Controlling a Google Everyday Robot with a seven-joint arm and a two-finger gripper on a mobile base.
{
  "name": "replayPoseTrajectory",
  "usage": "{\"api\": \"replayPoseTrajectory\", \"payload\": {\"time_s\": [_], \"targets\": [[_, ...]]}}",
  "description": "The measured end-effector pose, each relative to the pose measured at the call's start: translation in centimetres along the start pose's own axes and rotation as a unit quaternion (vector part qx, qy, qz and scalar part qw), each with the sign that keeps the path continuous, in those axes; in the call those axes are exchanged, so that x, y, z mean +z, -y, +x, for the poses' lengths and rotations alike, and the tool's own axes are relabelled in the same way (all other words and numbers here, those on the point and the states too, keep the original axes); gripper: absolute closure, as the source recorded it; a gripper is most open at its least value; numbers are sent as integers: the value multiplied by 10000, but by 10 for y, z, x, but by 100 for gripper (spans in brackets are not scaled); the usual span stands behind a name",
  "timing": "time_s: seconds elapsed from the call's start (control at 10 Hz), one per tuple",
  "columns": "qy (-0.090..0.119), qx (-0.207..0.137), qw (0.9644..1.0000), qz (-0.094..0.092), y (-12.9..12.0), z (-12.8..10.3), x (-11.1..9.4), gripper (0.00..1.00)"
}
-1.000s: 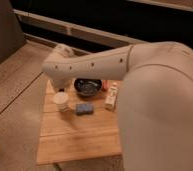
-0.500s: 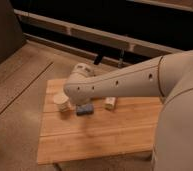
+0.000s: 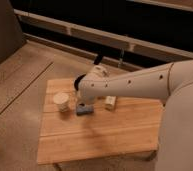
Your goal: Place the eraser on the white sponge
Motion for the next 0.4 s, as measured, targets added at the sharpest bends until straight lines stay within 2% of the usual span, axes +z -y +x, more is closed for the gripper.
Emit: {"api": "replayPoseTrajectory", "payload": {"time_s": [0.1,0.2,0.4], "targets": [[-128,178,9998,-36,14,0,8,100],[-214,208,9995,-46,18,1,14,100],[-377,61,9993,-16,12,3,26,100]]}}
